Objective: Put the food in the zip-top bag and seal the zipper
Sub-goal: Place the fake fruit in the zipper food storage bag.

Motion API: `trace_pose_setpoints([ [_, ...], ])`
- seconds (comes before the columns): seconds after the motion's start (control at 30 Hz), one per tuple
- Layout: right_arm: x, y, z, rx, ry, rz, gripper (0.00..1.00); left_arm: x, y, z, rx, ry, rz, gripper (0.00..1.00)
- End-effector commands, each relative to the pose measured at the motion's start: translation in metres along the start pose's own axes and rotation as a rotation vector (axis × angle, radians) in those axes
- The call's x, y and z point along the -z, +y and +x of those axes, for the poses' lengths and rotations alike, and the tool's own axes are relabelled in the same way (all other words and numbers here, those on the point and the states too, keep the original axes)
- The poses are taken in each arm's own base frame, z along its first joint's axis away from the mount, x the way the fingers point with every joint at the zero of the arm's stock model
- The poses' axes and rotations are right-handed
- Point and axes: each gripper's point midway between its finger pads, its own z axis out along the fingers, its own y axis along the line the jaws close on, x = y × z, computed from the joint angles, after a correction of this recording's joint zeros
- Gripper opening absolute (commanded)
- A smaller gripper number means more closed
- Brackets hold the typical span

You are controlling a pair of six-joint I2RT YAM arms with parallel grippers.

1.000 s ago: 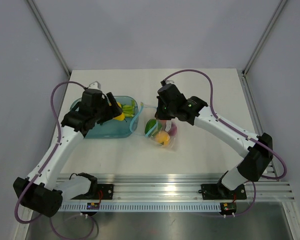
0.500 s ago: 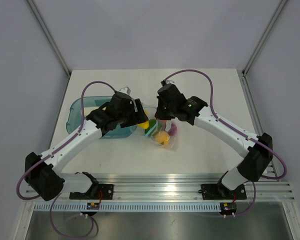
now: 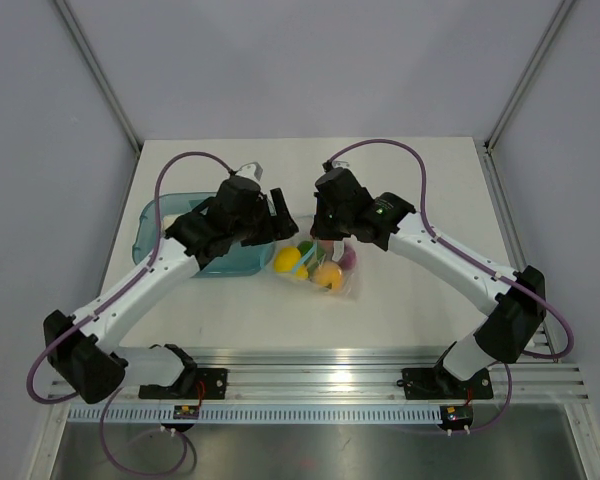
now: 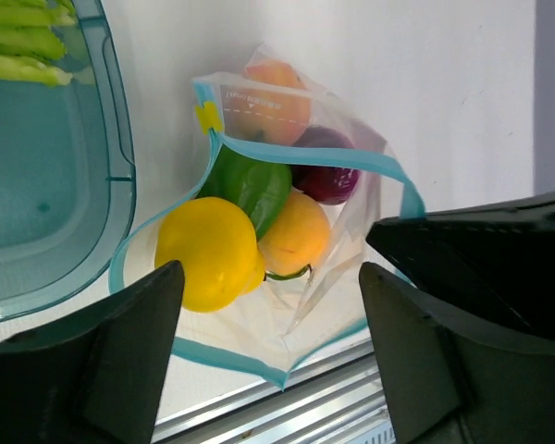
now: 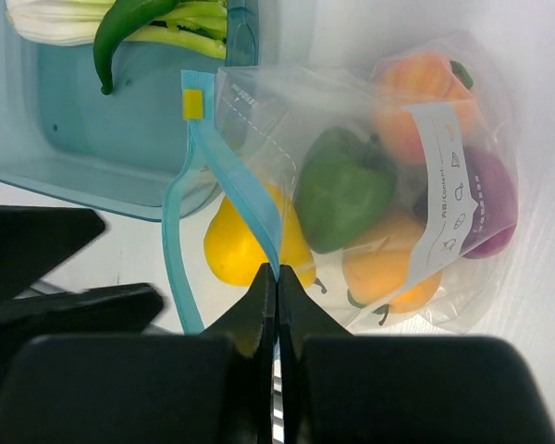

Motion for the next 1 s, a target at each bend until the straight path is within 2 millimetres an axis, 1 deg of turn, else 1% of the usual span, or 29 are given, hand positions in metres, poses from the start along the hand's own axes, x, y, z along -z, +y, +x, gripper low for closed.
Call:
trace_pose_setpoints([
  [0.0, 0.019, 0.006, -0.013, -0.013, -0.052, -0.024, 0.00, 0.040, 0.007, -0.043, -0.019, -0.157, -0.007, 0.75],
  [0.03, 0.019, 0.006, -0.012, -0.012, -0.052, -0.025, 0.00, 0.043, 0.014, -0.045, -0.011, -0.166, -0.017, 0.71],
  [0.07, 0.021, 0.007, -0.013, -0.014, -0.055, -0.028, 0.00, 0.041, 0.027, -0.043, -0.007, -0.162, -0.038, 0.65],
  [0.1, 0.020, 0.006, -0.013, -0.012, -0.054, -0.027, 0.00, 0.040, 0.042, -0.049, 0.022, -0.164, -0.057, 0.62],
  [0.13, 0.022, 0.007, -0.013, -0.013, -0.056, -0.031, 0.00, 0.038, 0.053, -0.052, 0.009, -0.169, -0.070, 0.62],
  [0.17, 0.022, 0.007, -0.013, -0.013, -0.055, -0.032, 0.00, 0.029, 0.068, -0.048, 0.004, -0.147, -0.106, 0.61],
  [0.2, 0.023, 0.007, -0.013, -0.013, -0.056, -0.033, 0.00, 0.025, 0.088, -0.056, 0.010, -0.157, -0.162, 0.61],
  [0.23, 0.024, 0.007, -0.014, -0.012, -0.059, -0.035, 0.00, 0.022, 0.103, -0.054, -0.034, -0.128, -0.209, 0.61],
  [0.27, 0.025, 0.007, -0.014, -0.011, -0.060, -0.038, 0.00, 0.016, 0.114, -0.053, -0.062, -0.099, -0.249, 0.64],
  [0.3, 0.025, 0.007, -0.014, -0.010, -0.060, -0.038, 0.00, 0.008, 0.132, -0.060, -0.082, -0.083, -0.334, 0.65],
  [0.33, 0.027, 0.007, -0.015, -0.010, -0.063, -0.039, 0.00, 0.004, 0.146, -0.055, -0.135, -0.031, -0.393, 0.65],
  [0.37, 0.026, 0.007, -0.014, -0.008, -0.061, -0.039, 0.00, 0.000, 0.155, -0.055, -0.161, -0.012, -0.435, 0.67],
  [0.4, 0.027, 0.007, -0.015, -0.007, -0.063, -0.041, 0.00, -0.011, 0.166, -0.056, -0.181, 0.019, -0.480, 0.68],
  [0.47, 0.027, 0.008, -0.015, -0.006, -0.066, -0.043, 0.00, -0.020, 0.173, -0.056, -0.231, 0.055, -0.487, 0.72],
  [0.5, 0.026, 0.007, -0.014, -0.009, -0.063, -0.041, 0.00, -0.030, 0.177, -0.058, -0.244, 0.071, -0.498, 0.74],
  [0.6, 0.026, 0.008, -0.014, -0.006, -0.061, -0.044, 0.00, -0.045, 0.180, -0.059, -0.320, 0.127, -0.461, 0.80],
  [0.63, 0.026, 0.007, -0.013, -0.007, -0.058, -0.042, 0.00, -0.053, 0.182, -0.062, -0.354, 0.149, -0.462, 0.81],
  [0.77, 0.028, 0.007, -0.014, -0.005, -0.067, -0.041, 0.00, -0.064, 0.189, -0.069, -0.439, 0.174, -0.475, 0.83],
  [0.8, 0.028, 0.006, -0.014, -0.006, -0.068, -0.040, 0.00, -0.066, 0.193, -0.074, -0.450, 0.166, -0.480, 0.84],
  [0.83, 0.028, 0.006, -0.014, -0.004, -0.067, -0.039, 0.00, -0.071, 0.198, -0.073, -0.462, 0.182, -0.490, 0.84],
  [0.87, 0.028, 0.006, -0.014, -0.006, -0.068, -0.040, 0.00, -0.072, 0.202, -0.079, -0.475, 0.181, -0.501, 0.84],
  [0.93, 0.026, 0.007, -0.014, -0.004, -0.064, -0.043, 0.00, -0.078, 0.205, -0.079, -0.499, 0.200, -0.471, 0.84],
  [0.97, 0.027, 0.007, -0.014, -0.005, -0.063, -0.046, 0.00, -0.082, 0.205, -0.077, -0.488, 0.213, -0.441, 0.88],
])
